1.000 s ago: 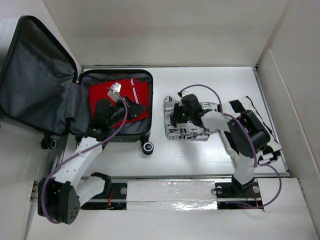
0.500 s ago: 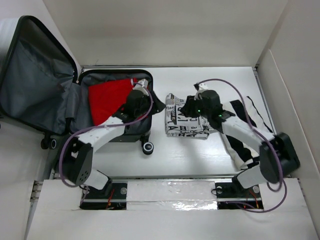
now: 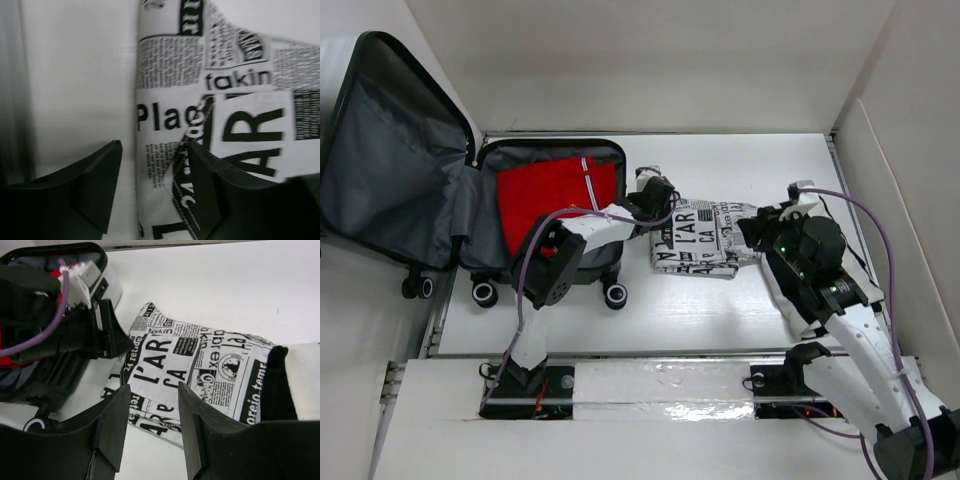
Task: Pack the luggage
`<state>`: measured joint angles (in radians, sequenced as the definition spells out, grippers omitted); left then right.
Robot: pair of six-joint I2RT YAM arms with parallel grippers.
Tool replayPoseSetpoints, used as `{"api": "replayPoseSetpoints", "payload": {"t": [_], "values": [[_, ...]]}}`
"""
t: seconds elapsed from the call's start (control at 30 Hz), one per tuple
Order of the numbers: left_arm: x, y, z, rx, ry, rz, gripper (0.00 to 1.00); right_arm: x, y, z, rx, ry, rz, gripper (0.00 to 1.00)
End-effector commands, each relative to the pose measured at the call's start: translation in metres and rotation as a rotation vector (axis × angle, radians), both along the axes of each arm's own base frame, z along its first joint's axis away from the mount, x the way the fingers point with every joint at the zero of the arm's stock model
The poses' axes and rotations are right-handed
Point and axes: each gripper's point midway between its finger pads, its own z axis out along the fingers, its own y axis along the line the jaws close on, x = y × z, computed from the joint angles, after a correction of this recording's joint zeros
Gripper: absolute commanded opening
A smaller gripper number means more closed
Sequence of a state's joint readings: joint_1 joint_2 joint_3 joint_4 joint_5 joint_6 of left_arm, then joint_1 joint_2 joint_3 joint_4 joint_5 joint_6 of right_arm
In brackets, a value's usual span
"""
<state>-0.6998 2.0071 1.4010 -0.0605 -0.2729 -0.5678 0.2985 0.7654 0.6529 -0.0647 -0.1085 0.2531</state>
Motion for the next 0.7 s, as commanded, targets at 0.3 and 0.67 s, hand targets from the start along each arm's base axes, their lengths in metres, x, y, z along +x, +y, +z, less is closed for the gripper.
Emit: {"api": "replayPoseSetpoints", "payload": {"t": [0.3,0.67], "values": [[-0.017,-0.005,-0.035,-0.062,0.131,0.007,0.66,-0.021,0.008,-0.026,-0.013,0.045,0.109,0.52],[-0.039,-0.04,-0.066,-0.283,0.264,-0.1,0.26,-0.025,0.015,-0.003,0.012,-0.002,0.154,0.52]]}}
